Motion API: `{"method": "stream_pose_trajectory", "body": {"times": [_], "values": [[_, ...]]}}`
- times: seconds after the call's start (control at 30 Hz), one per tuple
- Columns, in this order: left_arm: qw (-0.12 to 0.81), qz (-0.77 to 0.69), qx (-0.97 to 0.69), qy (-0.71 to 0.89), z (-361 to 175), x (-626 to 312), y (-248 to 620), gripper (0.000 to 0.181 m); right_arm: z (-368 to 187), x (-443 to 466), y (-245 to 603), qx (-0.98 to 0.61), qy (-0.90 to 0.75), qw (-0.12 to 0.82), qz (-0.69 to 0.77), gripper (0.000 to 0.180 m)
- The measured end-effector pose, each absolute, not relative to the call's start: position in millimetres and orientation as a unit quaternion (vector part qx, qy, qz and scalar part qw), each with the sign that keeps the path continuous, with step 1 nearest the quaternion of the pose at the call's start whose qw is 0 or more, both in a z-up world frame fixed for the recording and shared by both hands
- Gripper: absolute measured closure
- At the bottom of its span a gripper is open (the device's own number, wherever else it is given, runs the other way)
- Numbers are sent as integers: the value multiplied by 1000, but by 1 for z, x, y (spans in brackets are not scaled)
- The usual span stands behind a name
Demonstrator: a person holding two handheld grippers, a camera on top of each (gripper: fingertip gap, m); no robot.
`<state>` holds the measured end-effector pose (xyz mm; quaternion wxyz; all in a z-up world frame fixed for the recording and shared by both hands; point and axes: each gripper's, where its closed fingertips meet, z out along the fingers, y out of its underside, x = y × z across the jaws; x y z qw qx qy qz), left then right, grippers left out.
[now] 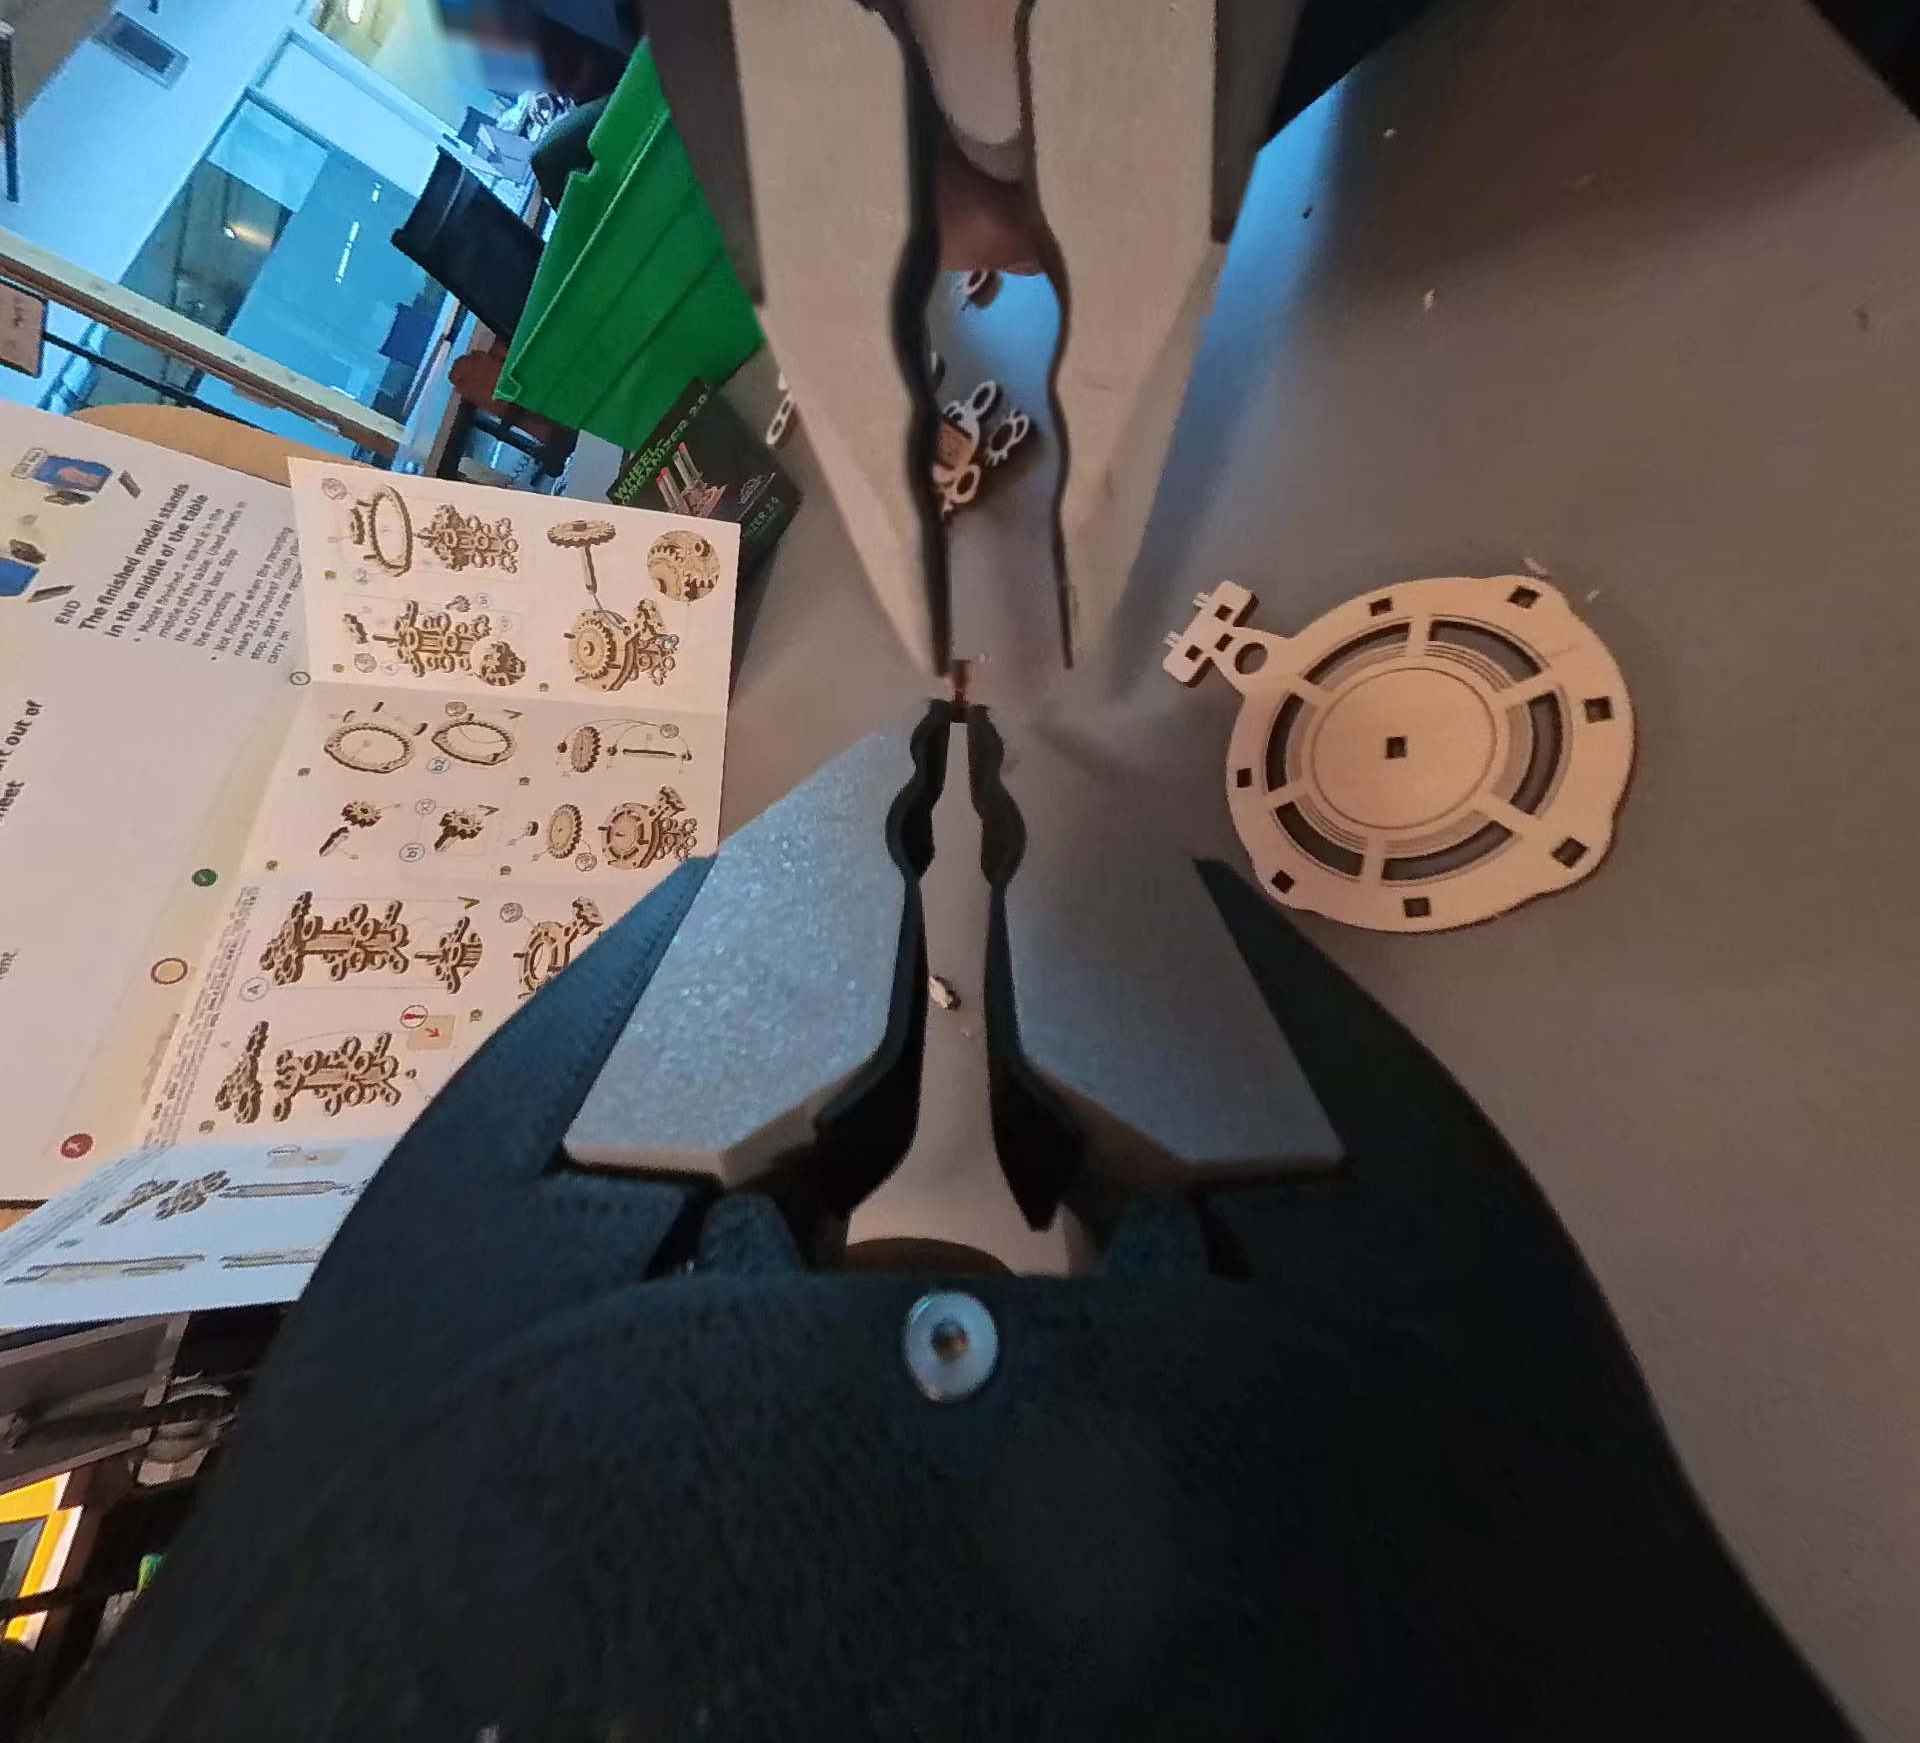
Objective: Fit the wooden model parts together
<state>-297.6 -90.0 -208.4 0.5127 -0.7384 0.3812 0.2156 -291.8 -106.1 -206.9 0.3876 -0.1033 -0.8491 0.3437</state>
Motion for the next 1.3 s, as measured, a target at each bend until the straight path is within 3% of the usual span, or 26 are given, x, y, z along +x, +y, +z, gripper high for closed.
{"method": "stream_pose_trajectory", "body": {"times": [0.1, 0.17, 0.4, 0.5, 0.67, 0.83, 1.07, 1.13, 1.3], "values": [[504, 221, -741, 384, -211, -299, -90, 180, -213, -299, -97, -133, -855, 385, 321, 169], [508, 217, -740, 384, -210, -297, -90, 180, -218, -305, -86, -157, -858, 384, 303, 163], [509, 222, -738, 383, -209, -299, -91, 180, -209, -290, -107, -97, -853, 390, 332, 162], [490, 232, -745, 387, -216, -302, -90, 180, -216, -302, -91, -144, -855, 393, 306, 172], [494, 234, -742, 389, -214, -301, -91, 180, -208, -305, -86, -159, -845, 395, 324, 158], [529, 215, -728, 378, -201, -295, -91, 181, -207, -301, -94, -126, -844, 417, 313, 158], [648, 40, -699, 300, -164, -282, -95, 180, -171, -289, -105, -128, -802, 416, 409, 169], [663, 17, -692, 285, -159, -284, -95, 180, -166, -286, -106, -127, -797, 406, 429, 178], [668, -2, -688, 282, -157, -282, -96, 180, -159, -285, -106, -141, -788, 394, 452, 177]]}}
